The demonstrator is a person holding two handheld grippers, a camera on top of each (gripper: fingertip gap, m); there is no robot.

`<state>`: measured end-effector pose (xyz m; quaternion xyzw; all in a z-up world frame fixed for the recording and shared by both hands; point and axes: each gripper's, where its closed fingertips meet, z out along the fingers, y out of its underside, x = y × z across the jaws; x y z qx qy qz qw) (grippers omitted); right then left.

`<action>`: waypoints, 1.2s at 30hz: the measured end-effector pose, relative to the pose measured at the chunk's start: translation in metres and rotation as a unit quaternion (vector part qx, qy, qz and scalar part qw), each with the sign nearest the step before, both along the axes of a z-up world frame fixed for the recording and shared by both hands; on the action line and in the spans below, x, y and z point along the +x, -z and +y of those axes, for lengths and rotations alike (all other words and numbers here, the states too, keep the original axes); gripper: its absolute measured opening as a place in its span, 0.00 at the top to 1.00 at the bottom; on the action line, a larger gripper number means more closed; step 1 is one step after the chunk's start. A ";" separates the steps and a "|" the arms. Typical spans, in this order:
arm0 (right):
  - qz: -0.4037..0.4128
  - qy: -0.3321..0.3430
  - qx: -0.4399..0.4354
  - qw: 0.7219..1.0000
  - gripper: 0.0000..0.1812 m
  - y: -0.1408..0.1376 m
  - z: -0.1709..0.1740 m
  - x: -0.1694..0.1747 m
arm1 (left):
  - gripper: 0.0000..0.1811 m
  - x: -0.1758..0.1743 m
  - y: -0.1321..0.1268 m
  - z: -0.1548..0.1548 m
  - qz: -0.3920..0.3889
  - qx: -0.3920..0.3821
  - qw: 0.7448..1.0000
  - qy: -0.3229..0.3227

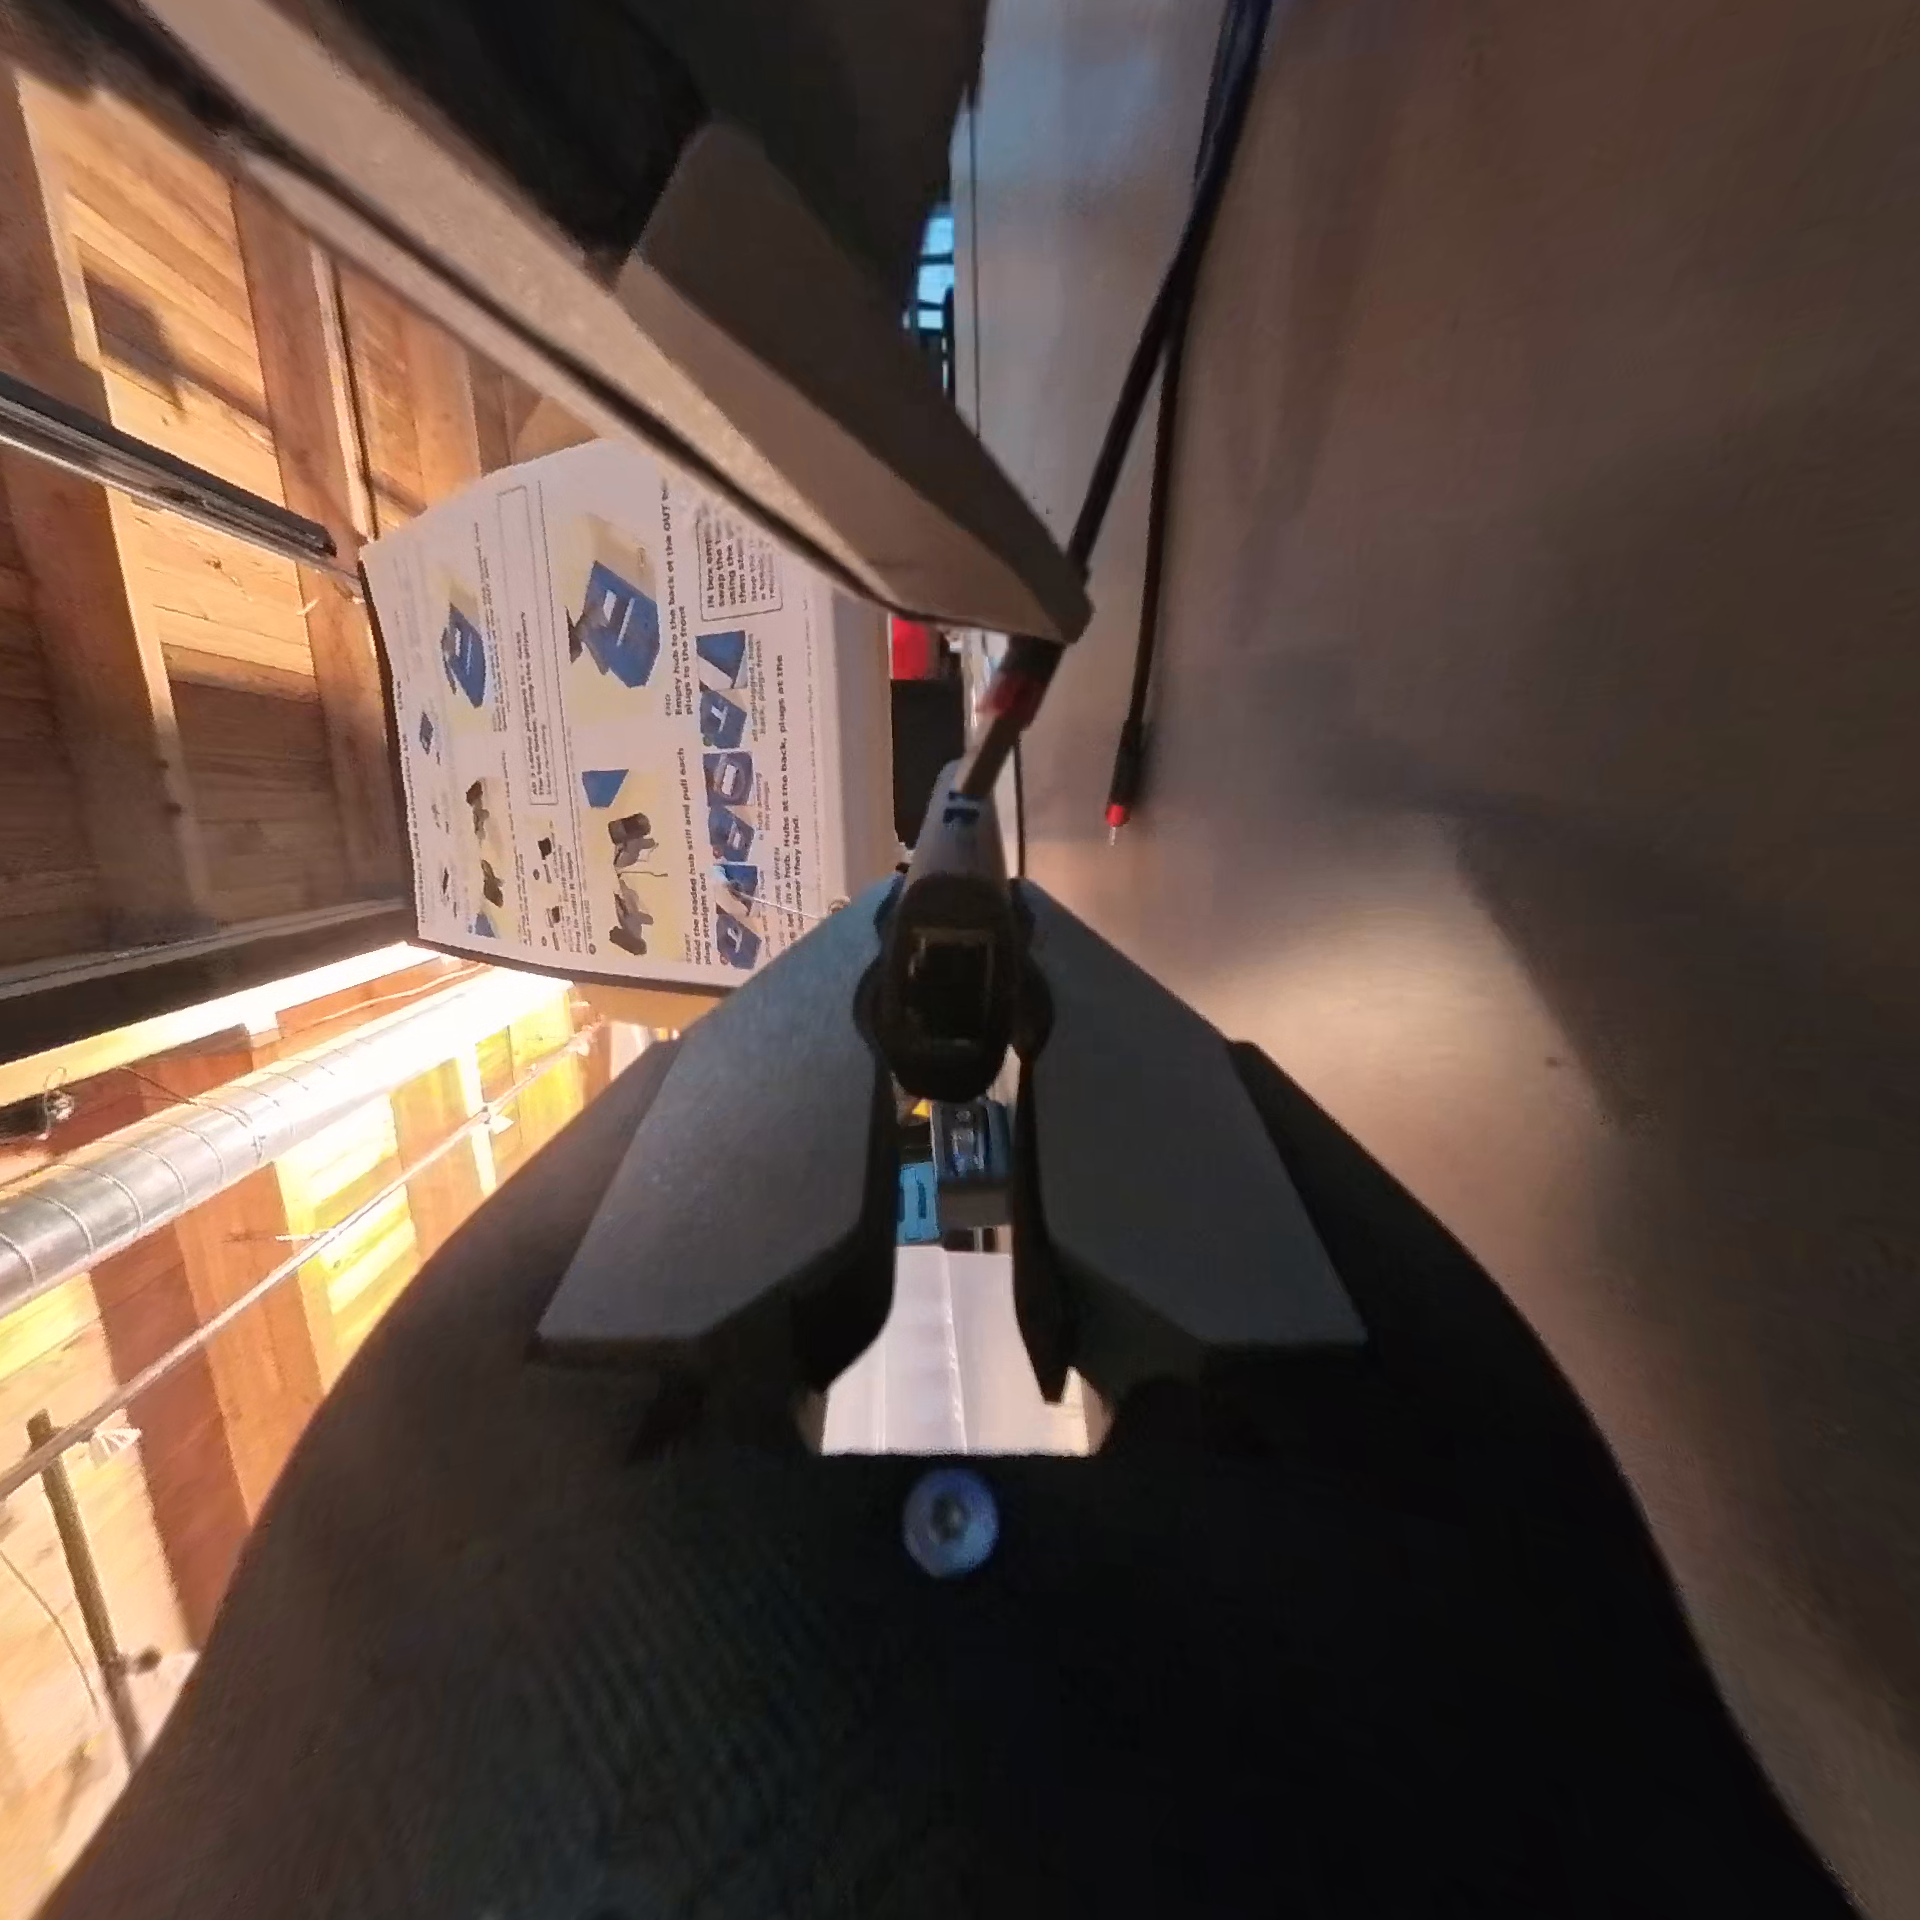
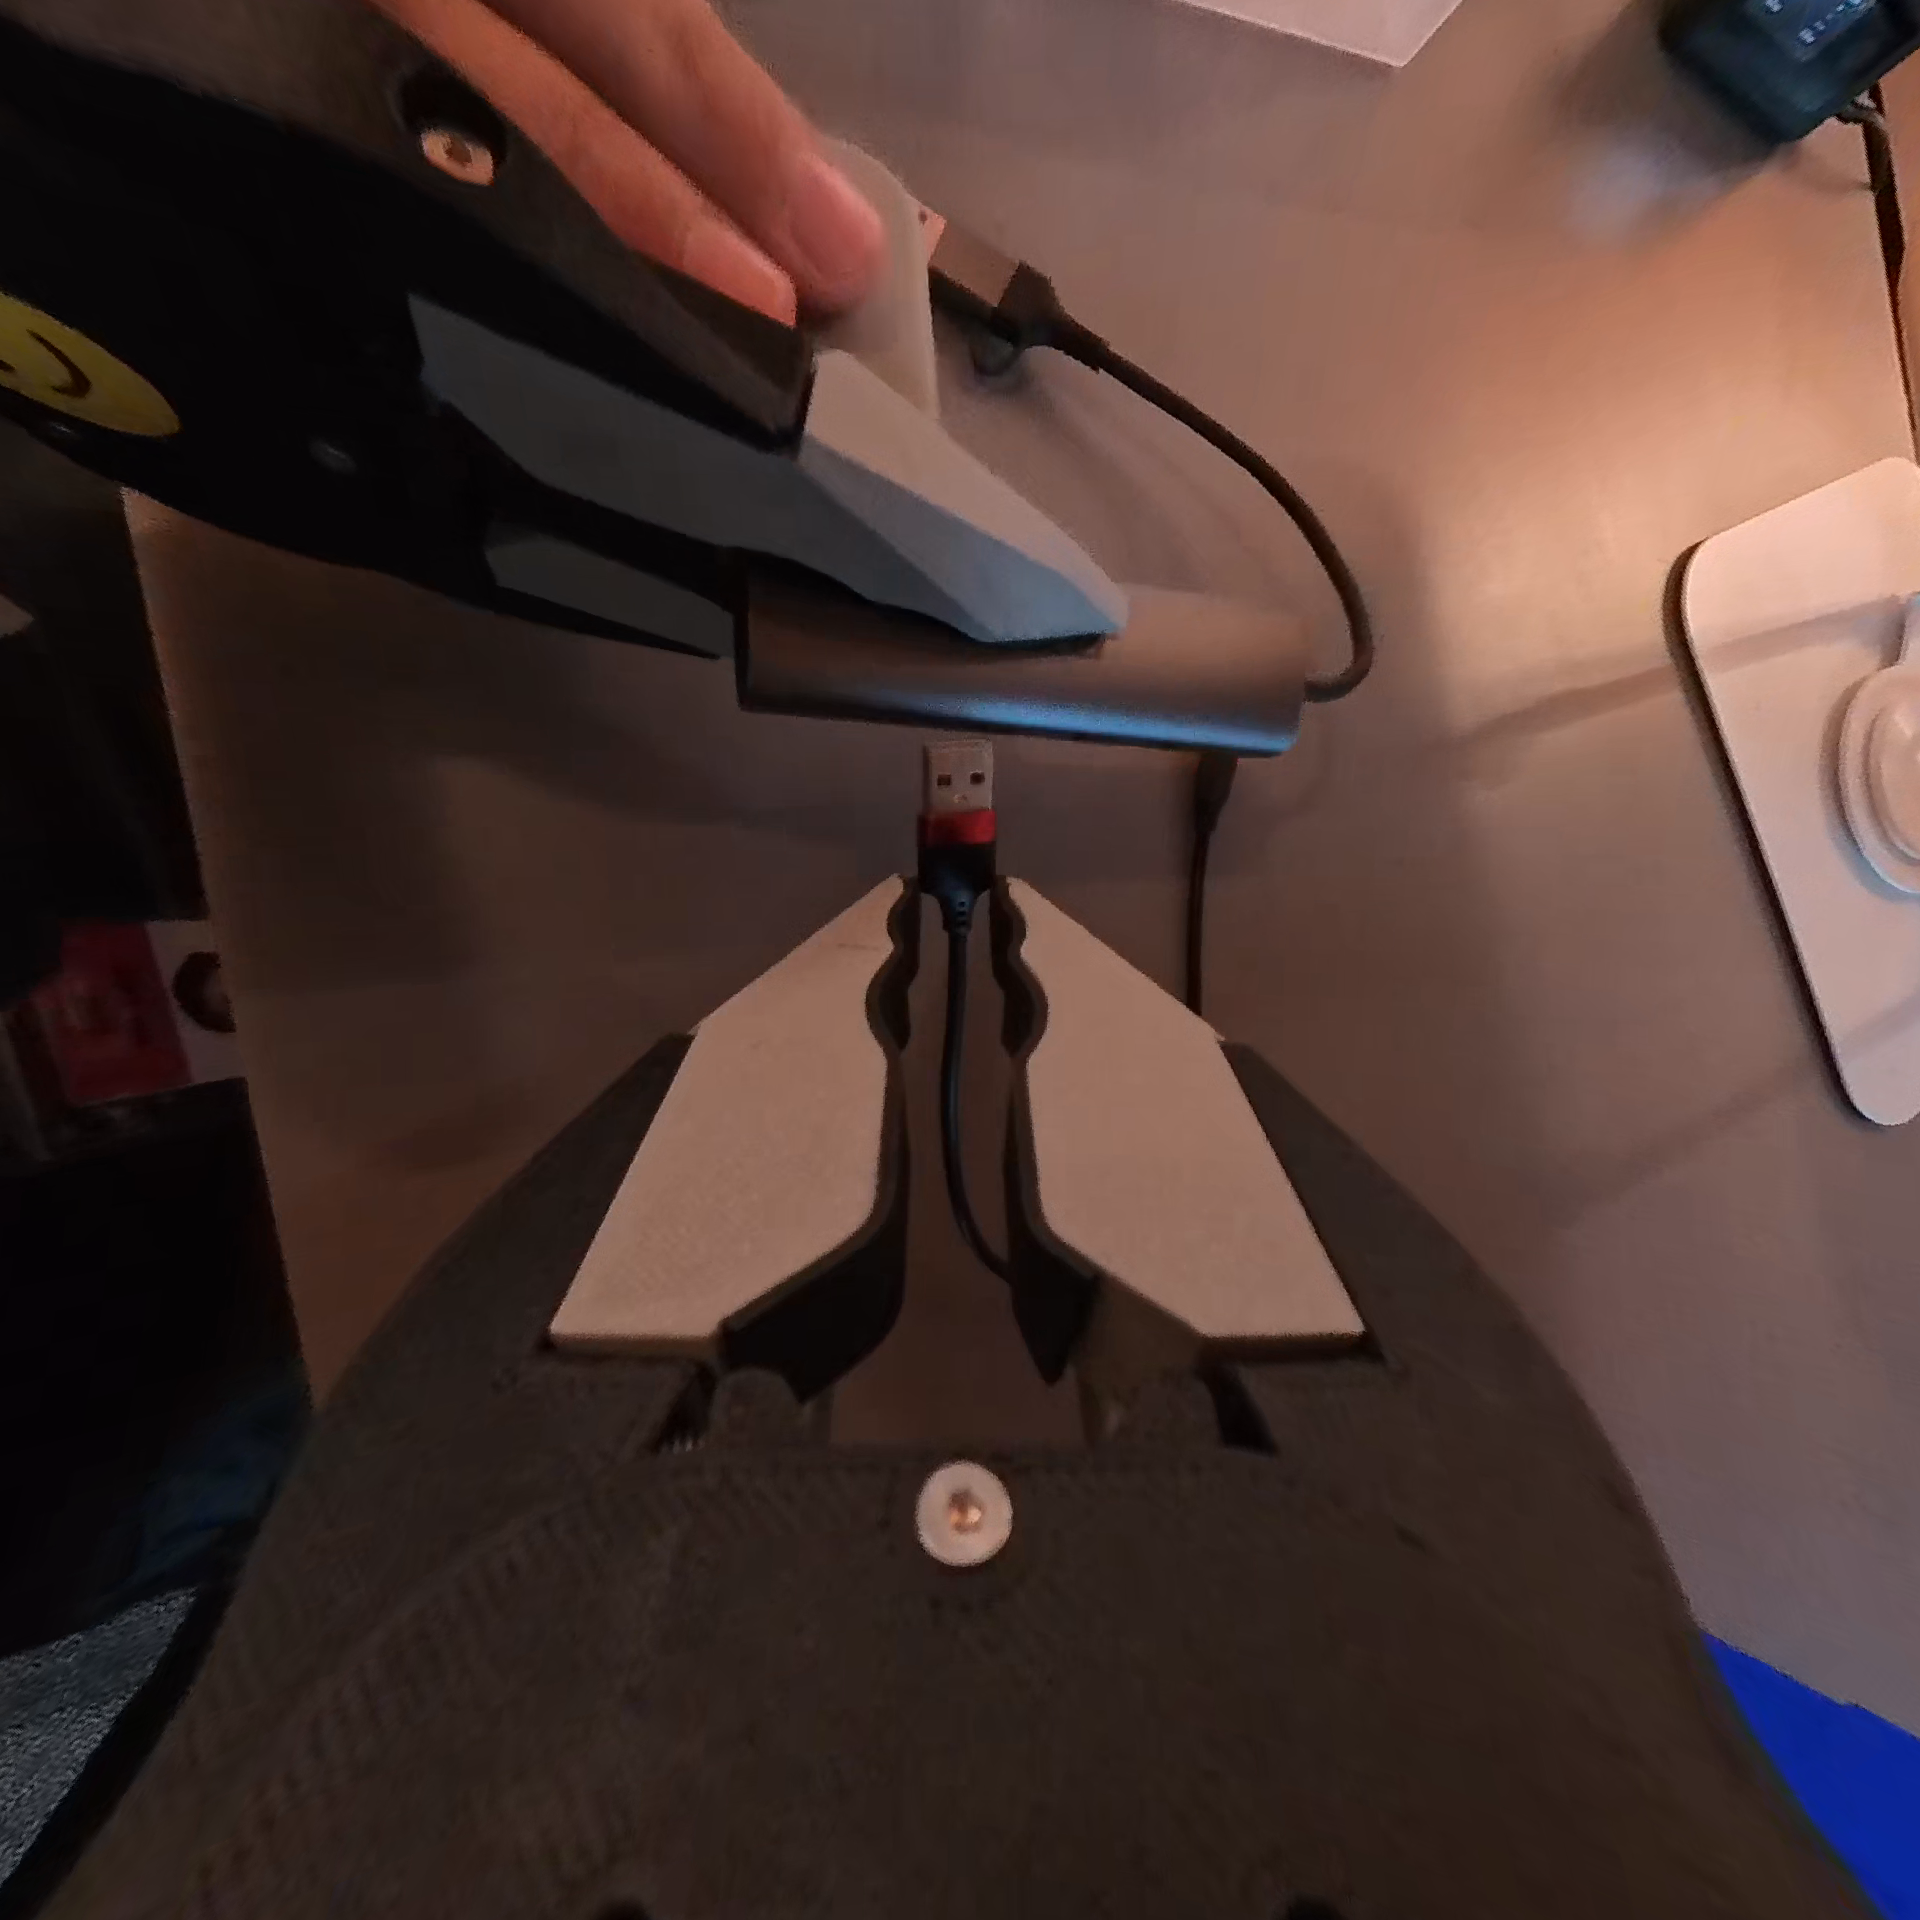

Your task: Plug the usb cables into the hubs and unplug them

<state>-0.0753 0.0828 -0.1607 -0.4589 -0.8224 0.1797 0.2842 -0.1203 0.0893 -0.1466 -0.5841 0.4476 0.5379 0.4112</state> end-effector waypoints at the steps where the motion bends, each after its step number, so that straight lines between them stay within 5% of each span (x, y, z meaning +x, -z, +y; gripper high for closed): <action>1: -0.001 0.002 -0.001 1.000 0.94 0.000 0.000 0.000 | 0.92 0.001 0.002 0.000 0.008 -0.003 1.000 0.000; 16: -0.008 0.032 -0.011 0.999 0.94 -0.002 -0.001 -0.003 | 0.92 -0.003 0.004 0.003 0.104 0.006 0.994 -0.026; 36: -0.002 0.064 -0.101 0.993 0.95 0.014 -0.006 -0.021 | 0.92 -0.023 0.018 0.000 0.048 -0.042 0.994 -0.093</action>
